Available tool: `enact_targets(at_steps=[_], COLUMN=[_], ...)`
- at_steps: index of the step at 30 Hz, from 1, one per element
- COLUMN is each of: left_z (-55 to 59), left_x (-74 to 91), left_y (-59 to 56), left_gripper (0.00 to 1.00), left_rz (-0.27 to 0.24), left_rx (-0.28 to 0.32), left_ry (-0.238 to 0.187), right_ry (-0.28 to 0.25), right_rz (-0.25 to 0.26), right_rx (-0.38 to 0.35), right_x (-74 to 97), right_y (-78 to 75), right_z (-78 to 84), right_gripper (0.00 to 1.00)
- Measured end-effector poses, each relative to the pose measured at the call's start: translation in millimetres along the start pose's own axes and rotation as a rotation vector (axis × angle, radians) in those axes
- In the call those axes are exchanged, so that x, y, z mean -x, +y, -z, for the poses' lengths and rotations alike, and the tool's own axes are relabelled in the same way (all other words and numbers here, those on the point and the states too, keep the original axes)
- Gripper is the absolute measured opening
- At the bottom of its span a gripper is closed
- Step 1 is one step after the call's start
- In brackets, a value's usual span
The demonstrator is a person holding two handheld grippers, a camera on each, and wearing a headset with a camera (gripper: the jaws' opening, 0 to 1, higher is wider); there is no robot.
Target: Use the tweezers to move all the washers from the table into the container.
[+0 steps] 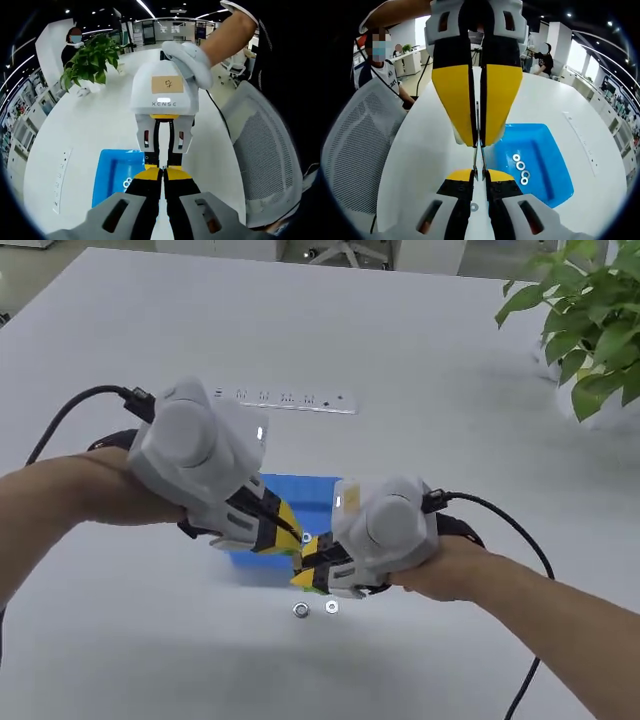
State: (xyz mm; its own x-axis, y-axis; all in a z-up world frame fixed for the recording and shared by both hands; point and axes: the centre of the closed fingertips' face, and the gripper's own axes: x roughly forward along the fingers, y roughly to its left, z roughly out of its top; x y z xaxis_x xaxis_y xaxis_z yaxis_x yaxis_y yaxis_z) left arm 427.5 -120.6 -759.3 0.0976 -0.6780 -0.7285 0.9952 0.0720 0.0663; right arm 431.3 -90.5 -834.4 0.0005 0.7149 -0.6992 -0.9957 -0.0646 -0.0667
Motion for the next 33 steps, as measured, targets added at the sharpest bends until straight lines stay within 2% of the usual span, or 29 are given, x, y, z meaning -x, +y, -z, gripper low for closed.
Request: enact_targets(at_steps=[15,33], left_z=[9.3,18.8], left_x=[-13.6,-24.3], left_y=[-14.5,-19.6], left_gripper=[0.05,0.05], left_rz=[0.020,0.032], left_rx=[0.025,0.043], left_ry=[-0.003,-0.004], right_ry=[0.013,0.028], right_rz=[-0.028,-0.047], right_rx=[-0.015,-0.025], right_x=[-10.2,-17.6], right_y=[17.4,24.1], right_z=[14.5,24.5], right_gripper=[0.12,0.12])
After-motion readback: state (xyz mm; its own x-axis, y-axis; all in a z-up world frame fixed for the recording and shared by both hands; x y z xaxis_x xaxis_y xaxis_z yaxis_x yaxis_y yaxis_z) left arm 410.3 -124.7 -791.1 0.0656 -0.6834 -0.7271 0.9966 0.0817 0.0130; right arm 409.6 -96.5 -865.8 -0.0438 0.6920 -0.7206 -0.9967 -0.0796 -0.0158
